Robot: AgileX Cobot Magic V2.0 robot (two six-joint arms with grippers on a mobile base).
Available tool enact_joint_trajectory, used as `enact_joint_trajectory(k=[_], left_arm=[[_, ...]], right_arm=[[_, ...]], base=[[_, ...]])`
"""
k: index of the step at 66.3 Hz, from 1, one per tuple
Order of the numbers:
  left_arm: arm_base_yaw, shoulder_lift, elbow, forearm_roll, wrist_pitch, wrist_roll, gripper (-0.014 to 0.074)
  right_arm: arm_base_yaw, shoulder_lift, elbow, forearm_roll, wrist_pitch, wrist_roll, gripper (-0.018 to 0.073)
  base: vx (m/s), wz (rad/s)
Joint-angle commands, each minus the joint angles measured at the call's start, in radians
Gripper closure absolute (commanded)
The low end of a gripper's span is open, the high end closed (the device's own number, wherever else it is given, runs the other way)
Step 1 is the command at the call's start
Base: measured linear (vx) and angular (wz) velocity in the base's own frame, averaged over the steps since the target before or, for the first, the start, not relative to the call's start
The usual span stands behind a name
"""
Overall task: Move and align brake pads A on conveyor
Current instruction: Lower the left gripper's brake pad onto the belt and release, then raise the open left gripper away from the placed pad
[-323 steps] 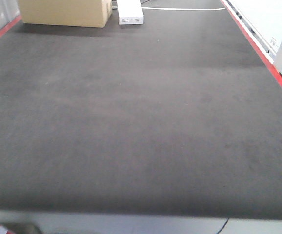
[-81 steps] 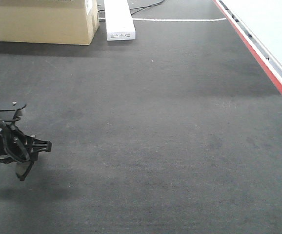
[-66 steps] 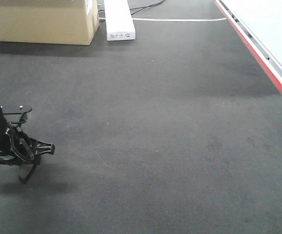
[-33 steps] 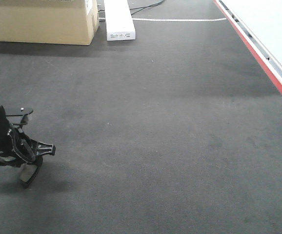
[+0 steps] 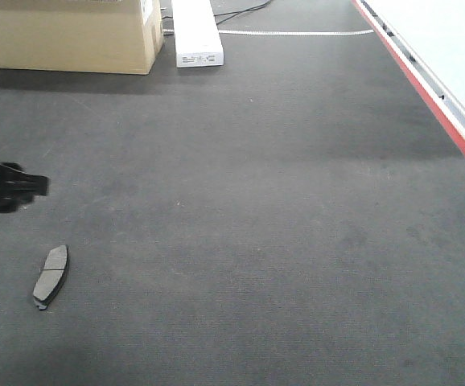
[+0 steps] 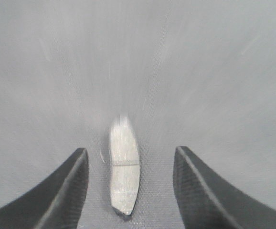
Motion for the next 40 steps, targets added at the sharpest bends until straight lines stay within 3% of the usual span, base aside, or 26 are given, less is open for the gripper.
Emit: enact_joint_trajectory(k=[1, 40], left_arm=[[-0.007, -0.147, 0.047, -0.008, -0.079, 0.007, 0.0202], [-0.007, -0.92, 0.572, 0.017, -0.317, 0.035, 0.0202]], right_arm=[[-0.003, 0.005, -0.029, -0.01, -0.1, -0.004, 0.0564], [-0.003, 0.005, -0.029, -0.01, -0.1, -0.004, 0.0564]], base=[[0.0, 0.0], [0.0, 0.0]])
